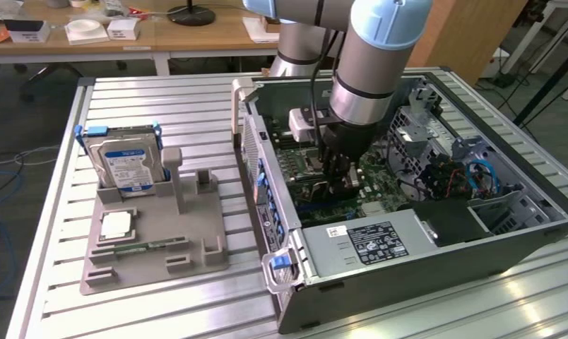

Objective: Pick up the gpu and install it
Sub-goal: 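Insert the gpu into the slot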

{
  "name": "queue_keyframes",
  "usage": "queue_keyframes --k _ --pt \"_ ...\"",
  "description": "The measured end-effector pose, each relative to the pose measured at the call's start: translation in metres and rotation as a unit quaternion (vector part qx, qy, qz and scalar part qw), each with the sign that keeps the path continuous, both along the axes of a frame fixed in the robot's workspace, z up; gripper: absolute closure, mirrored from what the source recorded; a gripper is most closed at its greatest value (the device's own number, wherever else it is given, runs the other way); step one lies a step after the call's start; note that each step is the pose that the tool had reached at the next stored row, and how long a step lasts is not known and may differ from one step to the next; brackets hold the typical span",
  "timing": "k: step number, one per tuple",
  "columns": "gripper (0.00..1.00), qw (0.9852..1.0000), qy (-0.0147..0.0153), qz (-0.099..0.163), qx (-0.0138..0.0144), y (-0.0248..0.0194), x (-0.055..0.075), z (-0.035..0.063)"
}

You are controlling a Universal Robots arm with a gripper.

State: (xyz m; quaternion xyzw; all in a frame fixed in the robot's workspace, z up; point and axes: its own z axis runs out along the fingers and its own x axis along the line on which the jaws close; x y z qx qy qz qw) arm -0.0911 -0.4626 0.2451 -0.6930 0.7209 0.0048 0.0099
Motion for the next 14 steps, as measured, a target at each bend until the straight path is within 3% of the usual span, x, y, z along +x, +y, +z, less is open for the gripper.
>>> queue_keyframes --k 14 --pt "0.74 1.0000 -0.0001 0.000 -0.0001 0.0014 -0.0002 -0.0015"
